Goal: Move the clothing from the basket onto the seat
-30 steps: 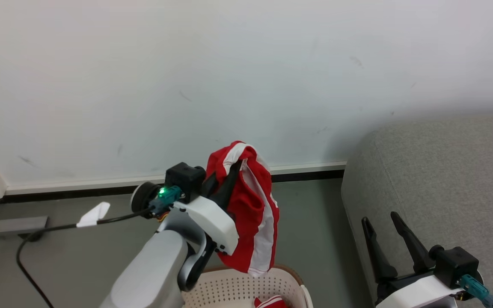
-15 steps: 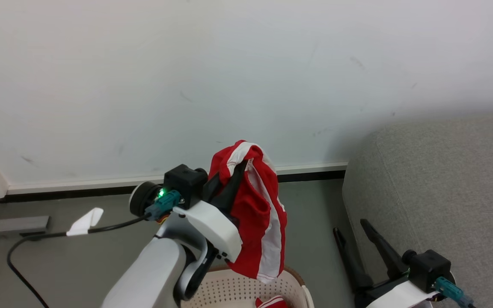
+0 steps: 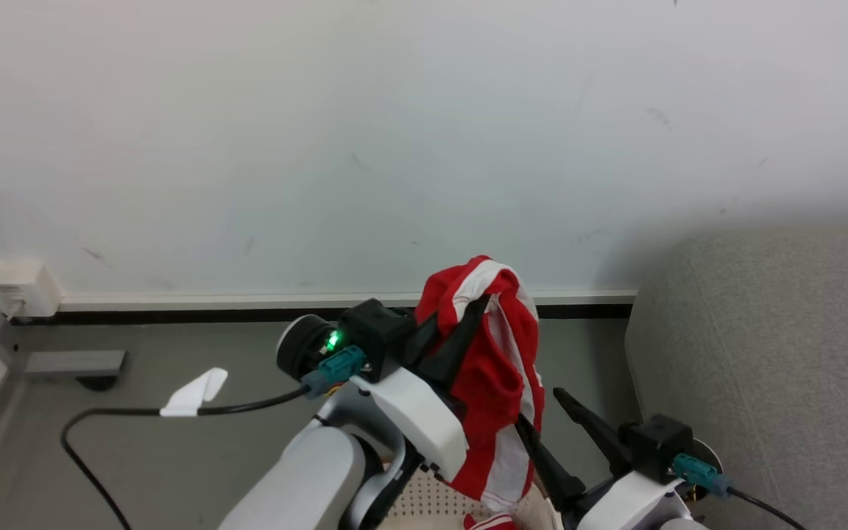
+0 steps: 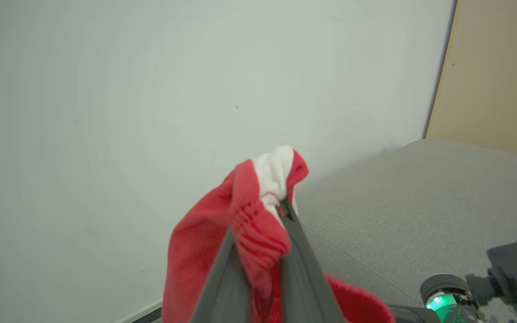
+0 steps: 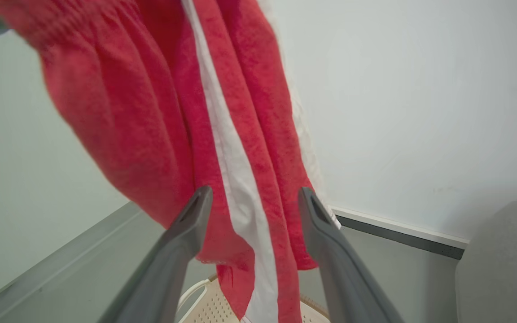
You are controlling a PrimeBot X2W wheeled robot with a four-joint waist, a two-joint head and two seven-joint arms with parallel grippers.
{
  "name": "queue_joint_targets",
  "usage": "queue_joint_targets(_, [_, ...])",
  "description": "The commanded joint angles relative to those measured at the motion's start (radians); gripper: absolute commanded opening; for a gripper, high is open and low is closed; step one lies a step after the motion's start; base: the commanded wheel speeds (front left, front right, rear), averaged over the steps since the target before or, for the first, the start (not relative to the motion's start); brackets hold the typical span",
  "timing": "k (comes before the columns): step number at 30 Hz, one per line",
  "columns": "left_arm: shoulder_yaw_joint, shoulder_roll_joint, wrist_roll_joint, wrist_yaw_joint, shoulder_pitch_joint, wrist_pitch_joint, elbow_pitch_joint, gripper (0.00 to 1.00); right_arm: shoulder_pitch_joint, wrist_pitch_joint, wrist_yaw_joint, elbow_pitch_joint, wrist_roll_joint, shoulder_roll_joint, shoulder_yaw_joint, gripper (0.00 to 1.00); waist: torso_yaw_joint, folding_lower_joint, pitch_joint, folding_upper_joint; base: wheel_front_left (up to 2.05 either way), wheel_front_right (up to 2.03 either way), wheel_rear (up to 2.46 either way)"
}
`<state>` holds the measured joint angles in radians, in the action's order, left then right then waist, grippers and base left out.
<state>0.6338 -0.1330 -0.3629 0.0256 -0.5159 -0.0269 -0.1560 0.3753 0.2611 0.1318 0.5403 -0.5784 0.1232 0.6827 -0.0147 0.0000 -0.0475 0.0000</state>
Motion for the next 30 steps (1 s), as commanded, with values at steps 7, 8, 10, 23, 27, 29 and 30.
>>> queue_joint_targets(7, [0.043, 0.027, 0.009, -0.016, 0.002, 0.0, 0.042, 0.0, 0.092, 0.002, -0.002, 0.133, -0.072, -0.002, 0.091, 1.0, 0.064, 0.0, -0.001, 0.0, 0.0, 0.0, 0.0])
queue_joint_targets(8, [0.05, 0.032, 0.002, -0.019, 0.001, -0.001, 0.048, 0.0, 0.097, 0.002, -0.002, 0.147, -0.081, -0.001, 0.102, 1.0, 0.073, 0.0, -0.002, 0.0, 0.0, 0.0, 0.0])
queue_joint_targets(10, [0.066, 0.041, -0.004, -0.022, -0.001, 0.001, 0.059, 0.0, 0.106, 0.002, -0.002, 0.176, -0.103, 0.002, 0.122, 1.0, 0.093, 0.0, -0.005, 0.0, 0.0, 0.0, 0.0])
queue_joint_targets(23, [0.112, 0.056, -0.027, -0.029, 0.017, 0.004, 0.059, 0.0, 0.179, 0.002, -0.002, 0.25, -0.194, -0.013, 0.221, 0.0, 0.153, 0.0, -0.002, 0.0, 0.0, 0.0, 0.0])
queue_joint_targets(27, [0.11, 0.051, -0.03, -0.025, 0.013, -0.001, 0.053, 0.0, 0.179, 0.002, -0.002, 0.219, -0.184, -0.007, 0.212, 0.0, 0.152, 0.0, 0.003, 0.0, 0.0, 0.0, 0.0])
queue_joint_targets(29, [0.105, 0.046, -0.032, -0.02, 0.013, -0.001, 0.048, 0.0, 0.17, 0.002, -0.002, 0.202, -0.176, 0.002, 0.197, 0.0, 0.149, 0.0, 0.004, 0.0, 0.0, 0.0, 0.0])
queue_joint_targets(30, [0.103, 0.044, -0.034, -0.019, 0.014, -0.002, 0.047, 0.0, 0.162, 0.002, -0.002, 0.193, -0.173, 0.005, 0.192, 0.0, 0.147, 0.0, 0.005, 0.0, 0.0, 0.0, 0.0])
